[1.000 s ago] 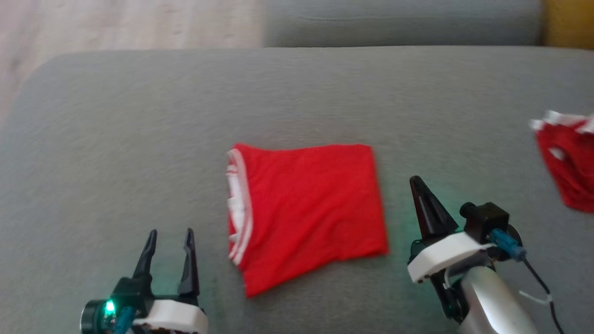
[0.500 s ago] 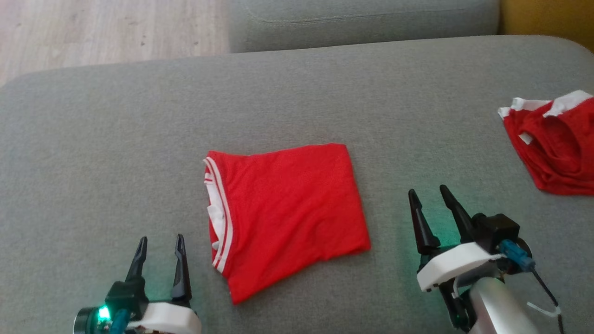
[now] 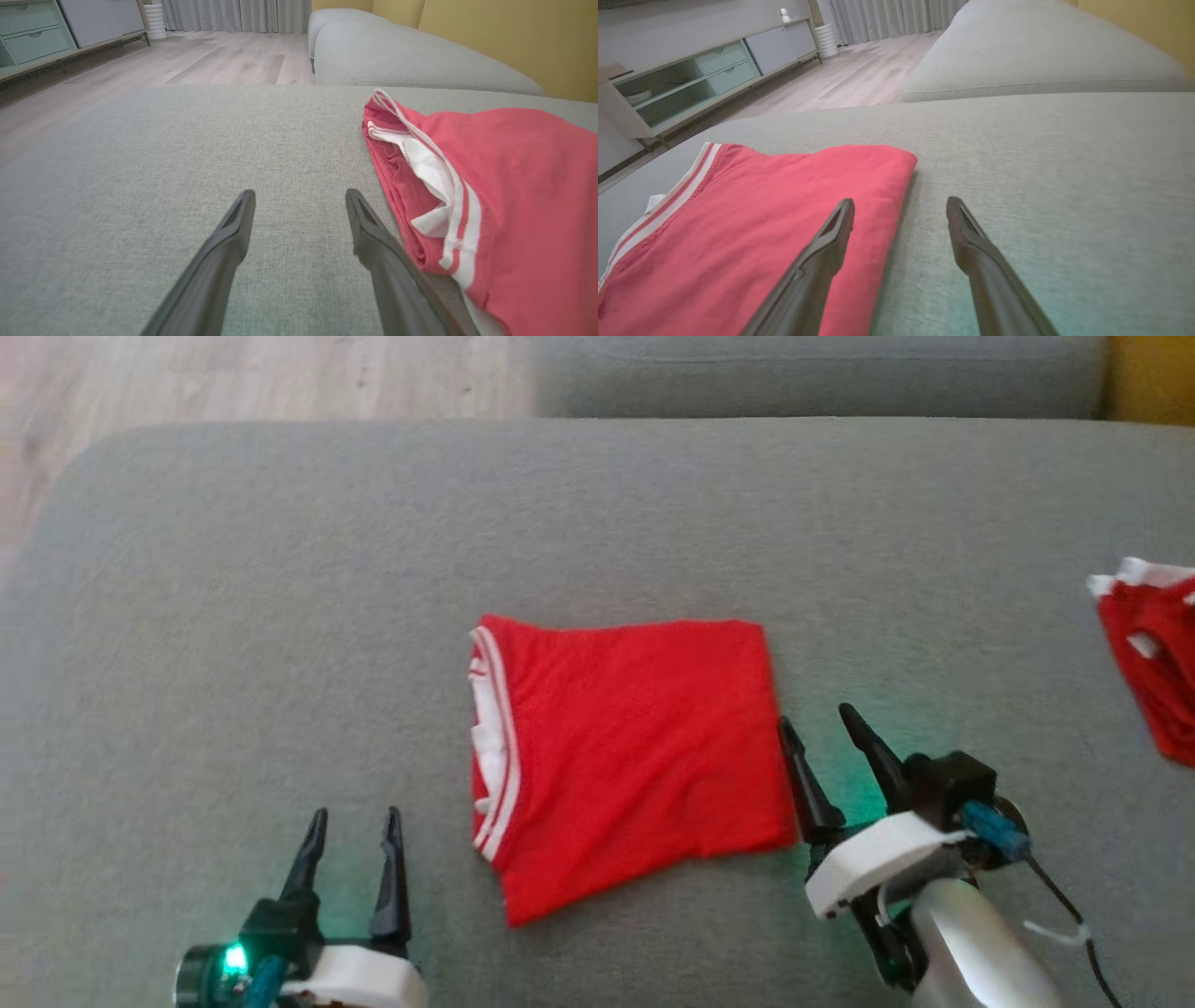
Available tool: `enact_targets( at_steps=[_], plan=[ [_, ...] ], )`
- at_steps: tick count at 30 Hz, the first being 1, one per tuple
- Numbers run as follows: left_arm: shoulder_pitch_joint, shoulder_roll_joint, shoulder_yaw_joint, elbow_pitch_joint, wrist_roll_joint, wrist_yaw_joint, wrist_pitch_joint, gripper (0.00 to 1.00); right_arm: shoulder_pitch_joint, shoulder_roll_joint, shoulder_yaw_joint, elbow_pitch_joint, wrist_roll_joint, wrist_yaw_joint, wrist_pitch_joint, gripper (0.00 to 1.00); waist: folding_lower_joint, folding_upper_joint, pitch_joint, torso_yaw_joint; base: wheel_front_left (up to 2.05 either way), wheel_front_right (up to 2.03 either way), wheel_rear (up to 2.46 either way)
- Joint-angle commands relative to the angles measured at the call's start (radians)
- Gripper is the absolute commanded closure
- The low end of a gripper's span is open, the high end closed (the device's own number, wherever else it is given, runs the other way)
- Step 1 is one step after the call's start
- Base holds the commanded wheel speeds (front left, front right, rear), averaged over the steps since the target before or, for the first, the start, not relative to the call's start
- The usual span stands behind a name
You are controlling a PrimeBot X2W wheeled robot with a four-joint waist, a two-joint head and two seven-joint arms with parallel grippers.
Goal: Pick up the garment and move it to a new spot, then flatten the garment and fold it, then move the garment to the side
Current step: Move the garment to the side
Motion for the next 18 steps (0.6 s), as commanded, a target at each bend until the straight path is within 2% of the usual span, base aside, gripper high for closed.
enact_targets(
  at_steps=[1, 9, 10, 11, 12, 13, 18],
  plan=[
    [-0.045, 0.003, 0.018, -0.029, -0.009, 0.004, -0.010, 0.00, -0.051, 0.000, 0.029, -0.003, 0.006, -0.001, -0.011, 0.00, 0.0000, 0.0000, 0.019, 0.041, 0.00, 0.00, 0.00],
    [-0.055, 0.003, -0.022, -0.025, -0.022, 0.009, -0.010, 0.00, -0.117, 0.000, 0.040, 0.251, 0.046, -0.001, -0.011, 0.00, 0.0000, 0.0000, 0.046, 0.134, 0.00, 0.00, 0.00],
    [-0.053, 0.003, -0.021, -0.025, -0.023, 0.010, -0.010, 0.00, -0.120, 0.000, 0.047, 0.275, 0.051, -0.001, -0.011, 0.47, 0.0000, 0.0000, 0.048, 0.140, 0.00, 0.00, 0.00],
    [-0.053, 0.003, -0.021, -0.025, -0.023, 0.010, -0.010, 0.00, -0.120, 0.000, 0.047, 0.275, 0.051, -0.001, -0.011, 0.47, 0.0000, 0.0000, 0.048, 0.140, 0.00, 0.00, 0.00],
    [-0.051, 0.003, -0.019, -0.026, -0.023, 0.010, -0.010, 0.00, -0.122, 0.000, 0.055, 0.293, 0.062, -0.001, -0.011, 0.89, 0.0000, 0.0000, 0.049, 0.142, 0.00, 0.00, 0.00],
    [-0.049, 0.003, -0.017, -0.027, -0.022, 0.010, -0.010, 0.00, -0.125, 0.000, 0.060, 0.304, 0.071, -0.001, -0.011, 1.00, 0.0000, 0.0000, 0.050, 0.143, 0.00, 0.00, 0.00],
    [-0.031, 0.003, 0.008, -0.024, -0.008, 0.006, -0.010, 0.00, -0.132, 0.000, 0.042, 0.294, 0.076, -0.001, -0.011, 1.00, 0.0000, 0.0000, 0.037, 0.088, 0.00, 0.00, 0.00]
  ],
)
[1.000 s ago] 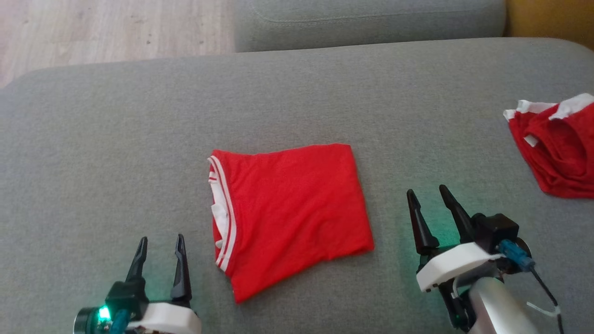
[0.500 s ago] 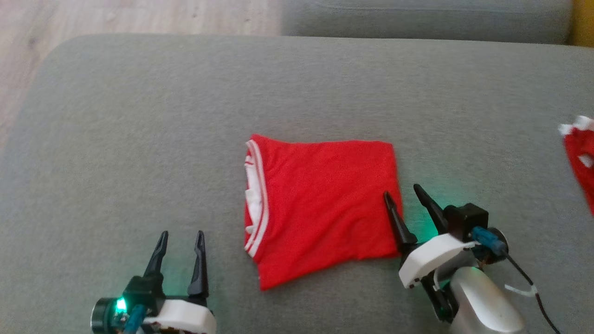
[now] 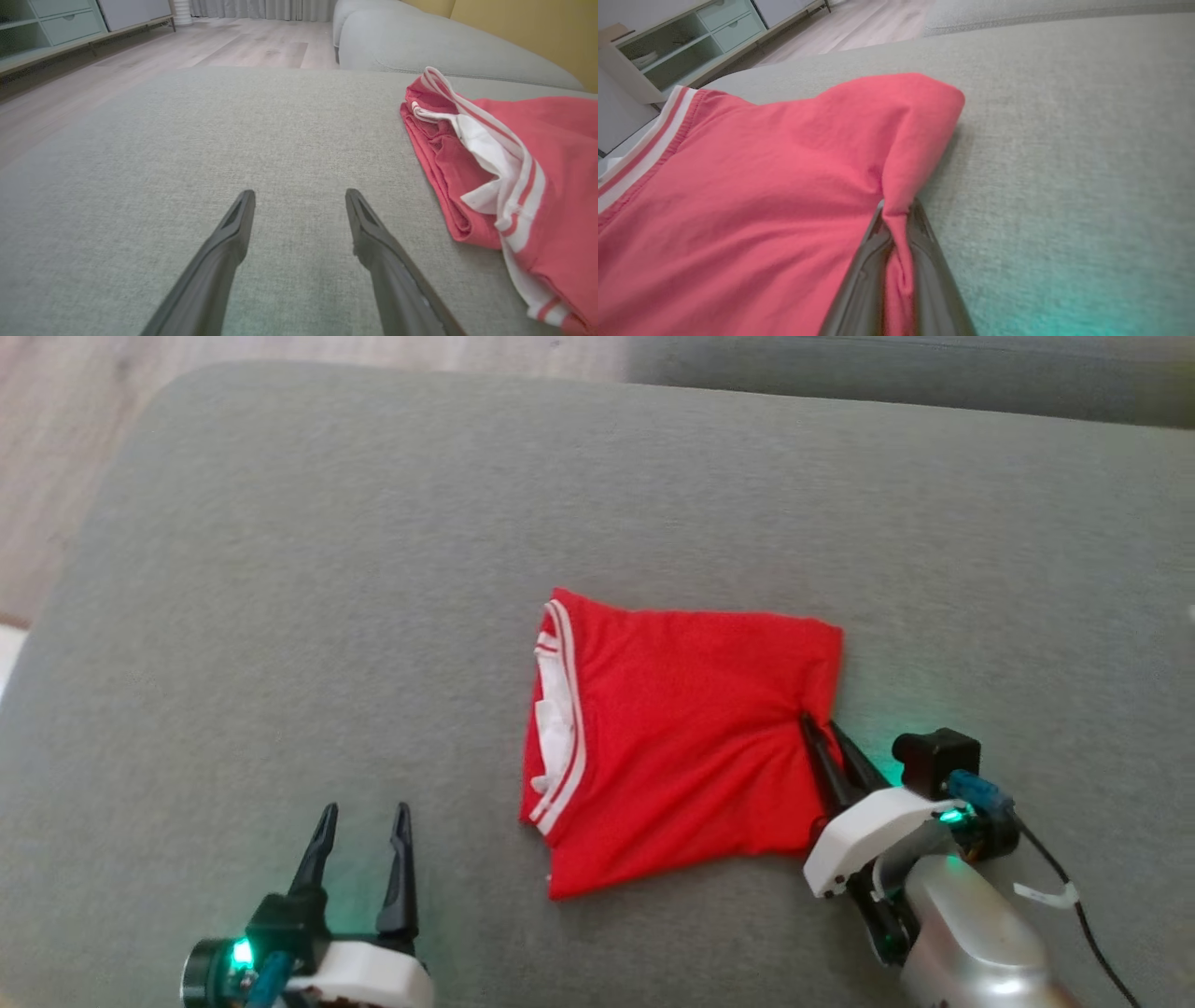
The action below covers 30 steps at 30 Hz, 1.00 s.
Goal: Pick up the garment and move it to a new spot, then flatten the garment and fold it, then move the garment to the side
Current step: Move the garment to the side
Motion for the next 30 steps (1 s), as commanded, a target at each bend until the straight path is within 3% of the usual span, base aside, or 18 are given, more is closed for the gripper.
enact_targets(
  at_steps=[1, 5, 6, 9, 16, 22, 30],
  plan=[
    [-0.013, 0.002, 0.045, -0.023, 0.007, 0.006, -0.010, 0.00, 0.025, 0.001, 0.008, -0.003, 0.003, -0.001, 0.003, 1.00, 0.0000, 0.0000, -0.018, -0.054, 0.00, 0.00, 0.00],
    [-0.003, 0.002, 0.062, -0.018, 0.018, -0.007, -0.010, 0.00, 0.032, 0.001, -0.001, -0.010, -0.007, -0.001, 0.003, 1.00, 0.0000, 0.0000, -0.039, -0.189, 0.00, 0.00, 0.00],
    [-0.010, 0.002, 0.062, -0.020, 0.020, -0.013, -0.010, 0.00, 0.034, 0.001, -0.011, -0.012, -0.015, -0.001, 0.003, 1.00, 0.0000, 0.0000, -0.042, -0.262, 0.00, 0.00, 0.00],
    [-0.032, 0.002, 0.053, -0.026, 0.024, -0.022, -0.010, 0.00, 0.043, 0.001, -0.020, -0.021, -0.029, -0.001, 0.003, 1.00, 0.0000, 0.0000, -0.035, -0.369, 0.00, 0.00, 0.00],
    [-0.086, 0.002, 0.023, -0.038, 0.039, -0.039, -0.010, 0.00, 0.064, 0.001, -0.051, -0.060, -0.035, -0.001, 0.003, 1.00, 0.0000, 0.0000, 0.005, -0.552, 0.00, 0.00, 0.00],
    [-0.116, 0.002, 0.010, -0.034, 0.050, -0.046, -0.010, 0.00, 0.050, 0.001, -0.063, -0.105, -0.029, -0.001, 0.003, 1.00, 0.0000, 0.0000, 0.052, -0.594, 0.00, 0.00, 0.00],
    [-0.142, 0.003, 0.023, -0.026, 0.084, -0.060, -0.010, 0.00, -0.133, -0.026, -0.102, -0.153, -0.102, -0.001, 0.003, 1.00, 0.0000, 0.0000, 0.119, -0.548, 0.00, 0.00, 0.00]
  ],
)
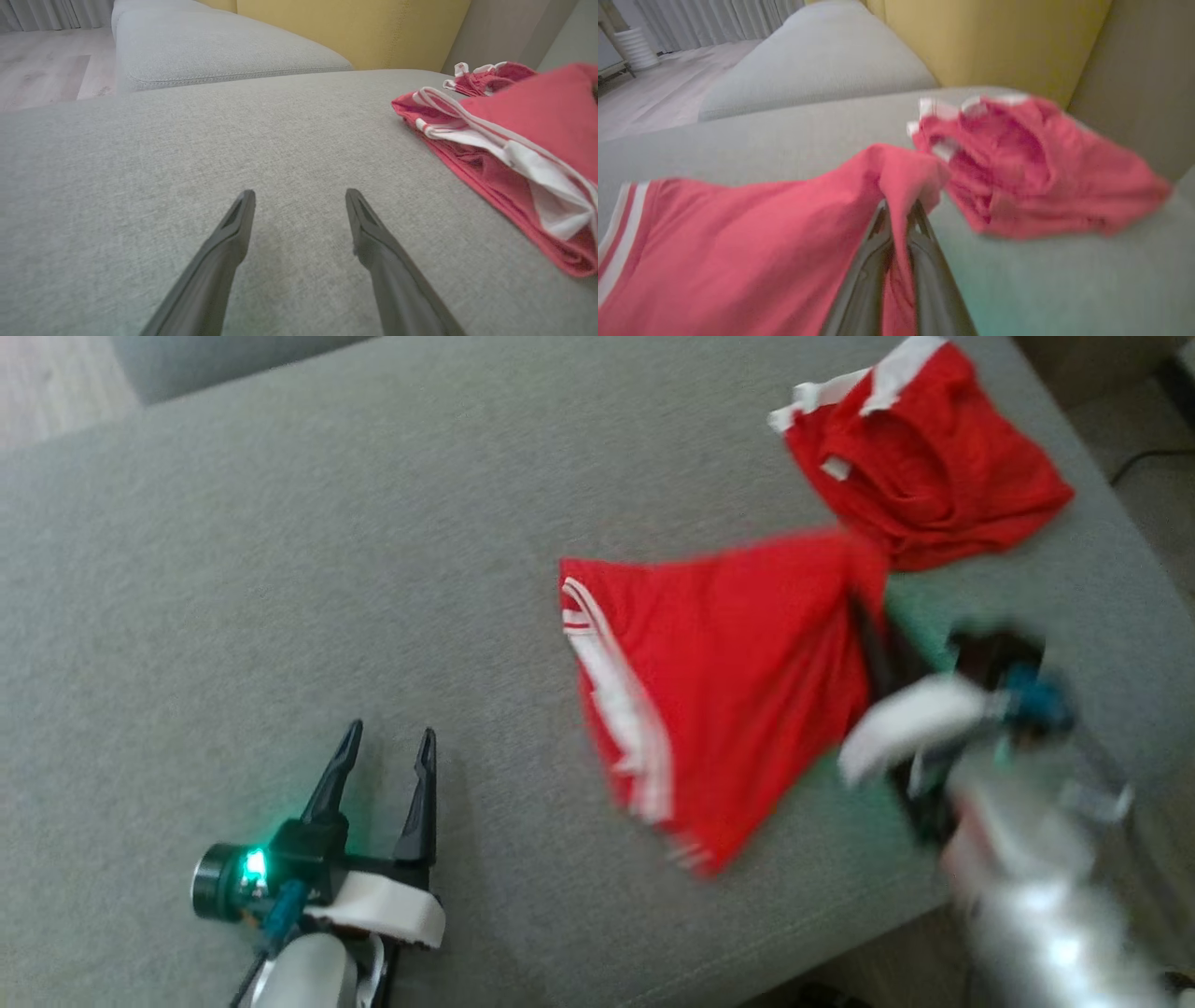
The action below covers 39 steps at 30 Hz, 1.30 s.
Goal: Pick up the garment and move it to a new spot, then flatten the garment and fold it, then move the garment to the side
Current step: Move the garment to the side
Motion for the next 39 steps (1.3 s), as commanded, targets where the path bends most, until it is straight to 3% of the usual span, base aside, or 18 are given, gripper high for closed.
enact_targets(
  at_steps=[1, 8, 10, 11, 13, 14, 15, 19, 23, 25, 30, 35, 39],
  plan=[
    [-0.032, 0.004, 0.033, -0.024, 0.010, -0.006, -0.010, 0.00, -0.104, -0.033, 0.007, -0.027, -0.030, -0.001, -0.004, 1.00, -0.0002, 0.0000, 0.029, 0.030, 0.00, 0.00, 0.00],
    [-0.048, 0.006, 0.036, -0.020, 0.033, -0.004, -0.010, 0.00, -0.373, -0.178, -0.070, 0.119, -0.139, -0.001, 0.027, 1.00, -0.0002, 0.0000, 0.081, 0.092, 0.00, 0.00, 0.00],
    [-0.058, 0.006, 0.033, -0.019, 0.036, 0.000, -0.010, 0.00, -0.467, -0.262, -0.166, 0.193, -0.220, -0.001, 0.058, 1.00, -0.0002, 0.0000, 0.098, 0.126, 0.00, 0.00, 0.00],
    [-0.058, 0.006, 0.033, -0.019, 0.036, 0.000, -0.010, 0.00, -0.467, -0.262, -0.166, 0.193, -0.220, -0.001, 0.058, 1.00, -0.0002, 0.0000, 0.098, 0.126, 0.00, 0.00, 0.00],
    [-0.060, 0.005, 0.036, -0.018, 0.032, 0.003, -0.010, 0.00, -0.521, -0.328, -0.297, 0.241, -0.326, -0.001, 0.089, 1.00, -0.0002, 0.0000, 0.105, 0.147, 0.00, 0.00, 0.00],
    [-0.059, 0.005, 0.037, -0.019, 0.032, 0.004, -0.010, 0.00, -0.529, -0.336, -0.347, 0.248, -0.359, -0.001, 0.098, 0.77, -0.0002, 0.0000, 0.106, 0.151, 0.00, 0.00, 0.00],
    [-0.059, 0.005, 0.038, -0.020, 0.032, 0.006, -0.010, 0.00, -0.535, -0.335, -0.394, 0.249, -0.392, -0.001, 0.102, 0.00, -0.0002, 0.0000, 0.106, 0.154, 0.00, 0.00, 0.00],
    [-0.061, 0.005, 0.056, -0.027, 0.025, 0.013, -0.010, 0.00, -0.536, -0.286, -0.507, 0.224, -0.501, -0.001, 0.058, 0.00, -0.0002, 0.0000, 0.104, 0.158, 0.00, 0.00, 0.00],
    [-0.068, 0.006, 0.078, -0.034, 0.023, 0.018, -0.010, 0.00, -0.537, -0.204, -0.532, 0.219, -0.524, -0.001, 0.009, 0.00, -0.0002, 0.0000, 0.095, 0.158, 0.00, 0.00, 0.00],
    [-0.069, 0.005, 0.094, -0.041, 0.019, 0.024, -0.010, 0.00, -0.530, -0.153, -0.501, 0.205, -0.504, -0.001, -0.002, 0.00, -0.0002, 0.0000, 0.088, 0.161, 0.00, 0.00, 0.00],
    [-0.062, 0.005, 0.135, -0.060, 0.009, 0.038, -0.010, 0.00, -0.410, -0.039, -0.360, -0.002, -0.368, -0.001, -0.004, 0.00, -0.0002, 0.0000, 0.066, 0.190, 0.00, 0.00, 0.00],
    [-0.051, 0.004, 0.164, -0.070, -0.017, 0.045, -0.010, 0.00, -0.223, -0.004, -0.249, -0.151, -0.237, -0.001, -0.004, 0.00, -0.0002, 0.0000, 0.041, 0.246, 0.00, 0.00, 0.00],
    [-0.032, 0.003, 0.176, -0.079, -0.043, 0.046, -0.010, 0.00, -0.091, 0.005, -0.195, -0.198, -0.187, -0.001, -0.004, 0.00, -0.0002, 0.0000, 0.021, 0.292, 0.00, 0.00, 0.00]
  ],
)
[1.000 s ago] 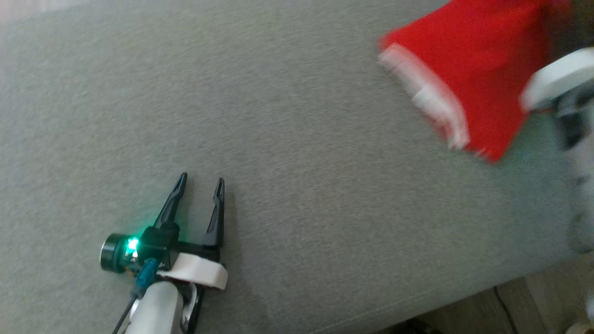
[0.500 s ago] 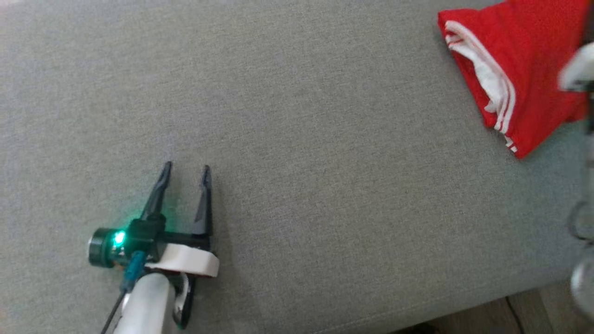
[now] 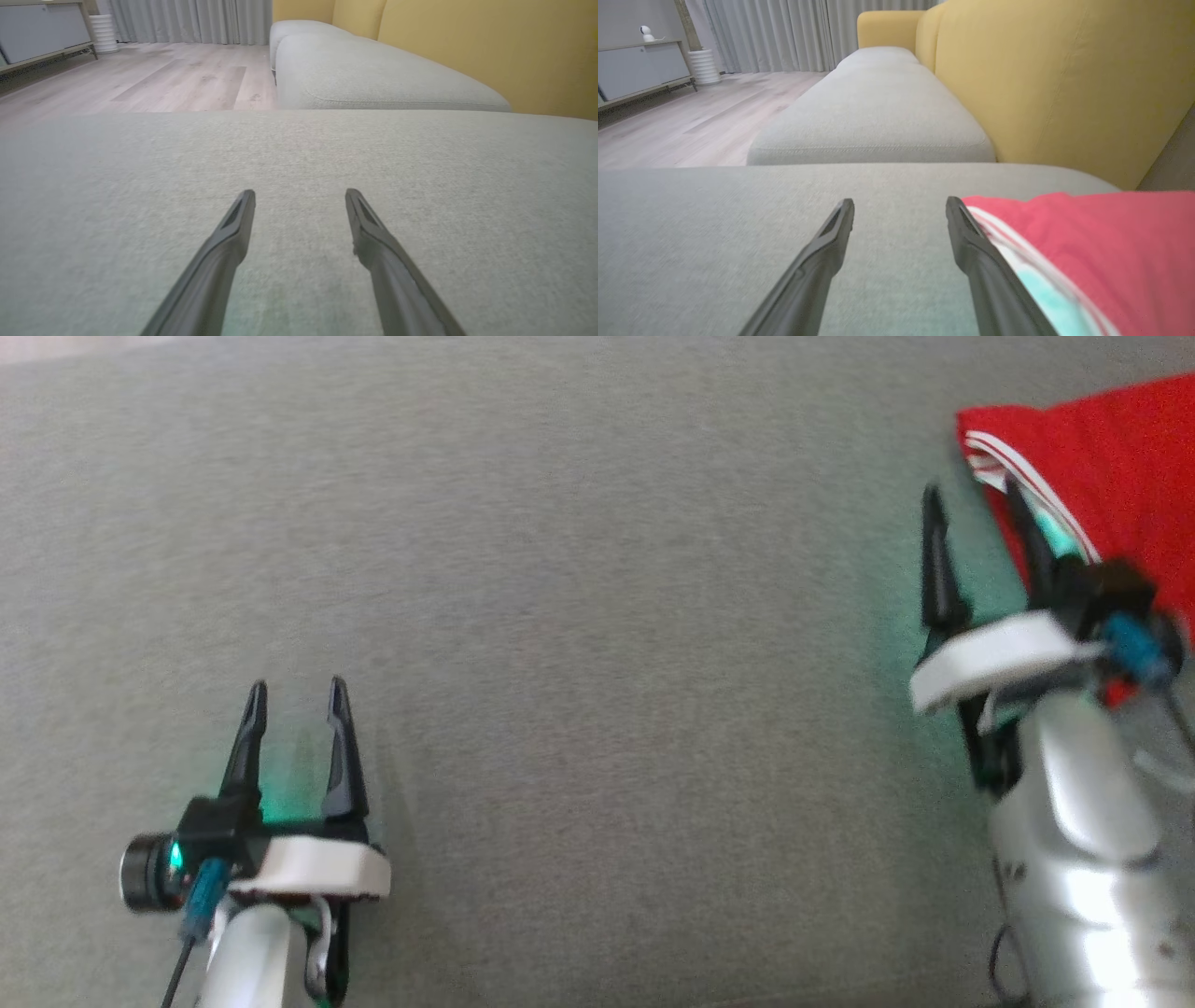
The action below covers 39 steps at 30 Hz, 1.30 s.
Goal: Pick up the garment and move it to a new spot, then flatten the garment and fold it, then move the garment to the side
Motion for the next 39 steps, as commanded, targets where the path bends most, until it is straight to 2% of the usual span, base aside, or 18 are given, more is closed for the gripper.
enact_targets(
  at_steps=[1, 9, 35, 36, 39],
  plan=[
    [0.019, 0.014, 0.039, -0.035, -0.018, 0.010, -0.002, 0.00, 0.025, 0.016, 0.031, -0.047, 0.018, -0.001, -0.009, 0.00, 0.0000, 0.0000, -0.024, 0.040, 0.00, 0.00, 0.00],
    [0.061, 0.014, 0.050, -0.044, -0.092, 0.000, -0.002, 0.00, 0.165, 0.019, 0.072, -0.079, 0.082, -0.001, -0.009, 0.00, 0.0000, 0.0000, -0.073, 0.093, 0.00, 0.00, 0.00],
    [0.200, 0.014, 0.069, -0.012, -0.139, -0.044, -0.002, 0.00, 0.331, 0.019, 0.156, -0.101, 0.189, -0.001, -0.009, 0.00, 0.0000, 0.0000, -0.263, 0.119, 0.00, 0.00, 0.00],
    [0.215, 0.000, 0.032, 0.018, -0.137, -0.045, 0.000, 1.00, 0.344, 0.014, 0.129, -0.064, 0.184, 0.000, 0.000, 1.00, 0.0000, 0.0000, -0.261, 0.120, 0.00, 0.00, 0.00],
    [0.231, -0.008, 0.028, 0.062, -0.138, -0.045, 0.001, 1.00, 0.363, 0.015, 0.128, -0.025, 0.186, 0.000, 0.003, 1.00, 0.0000, 0.0000, -0.263, 0.120, 0.00, 0.00, 0.00]
  ],
)
